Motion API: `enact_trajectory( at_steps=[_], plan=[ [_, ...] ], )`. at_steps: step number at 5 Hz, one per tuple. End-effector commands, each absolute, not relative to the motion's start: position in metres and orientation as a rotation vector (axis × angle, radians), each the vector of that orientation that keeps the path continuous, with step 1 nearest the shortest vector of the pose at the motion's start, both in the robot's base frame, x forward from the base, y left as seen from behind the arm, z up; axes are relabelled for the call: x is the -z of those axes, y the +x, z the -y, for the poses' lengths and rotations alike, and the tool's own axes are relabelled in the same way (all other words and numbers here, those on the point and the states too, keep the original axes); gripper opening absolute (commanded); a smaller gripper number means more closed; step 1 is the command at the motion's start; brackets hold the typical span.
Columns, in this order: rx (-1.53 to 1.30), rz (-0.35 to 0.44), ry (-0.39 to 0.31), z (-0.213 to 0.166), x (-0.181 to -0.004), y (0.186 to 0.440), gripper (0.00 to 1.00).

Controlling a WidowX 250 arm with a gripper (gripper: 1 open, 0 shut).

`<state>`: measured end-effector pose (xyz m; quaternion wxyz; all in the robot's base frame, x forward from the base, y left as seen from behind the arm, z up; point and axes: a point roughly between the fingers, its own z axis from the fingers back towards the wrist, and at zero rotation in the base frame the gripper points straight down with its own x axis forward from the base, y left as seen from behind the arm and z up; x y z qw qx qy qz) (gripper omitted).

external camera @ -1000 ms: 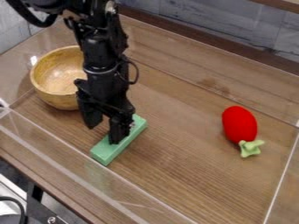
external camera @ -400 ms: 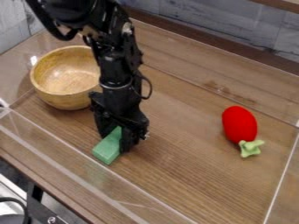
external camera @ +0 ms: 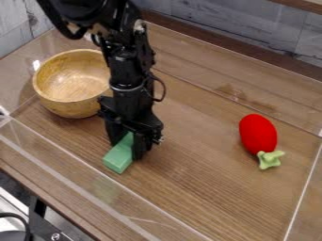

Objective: Put the green object in the brown bowl

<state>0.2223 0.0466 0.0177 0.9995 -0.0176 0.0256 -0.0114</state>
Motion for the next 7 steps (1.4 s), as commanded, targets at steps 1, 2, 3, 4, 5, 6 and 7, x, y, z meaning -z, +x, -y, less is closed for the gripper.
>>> enact_trajectory(
  at_steps=[1, 2, 3, 4, 5, 6, 7],
  plan=[
    [0.016, -0.02, -0.037, -0.058, -0.027, 0.217, 0.0],
    [0.008, -0.02, -0.041, -0.062, -0.028, 0.212, 0.0],
    [-0.002, -0.023, -0.045, -0.052, -0.032, 0.211, 0.0],
    [-0.009, -0.028, -0.046, -0.042, -0.035, 0.209, 0.0],
    [-0.012, -0.031, -0.048, -0.039, -0.029, 0.211, 0.0],
    [-0.009, -0.035, -0.048, -0.04, -0.023, 0.214, 0.0],
    [-0.001, -0.038, -0.049, -0.041, -0.024, 0.211, 0.0]
  ],
)
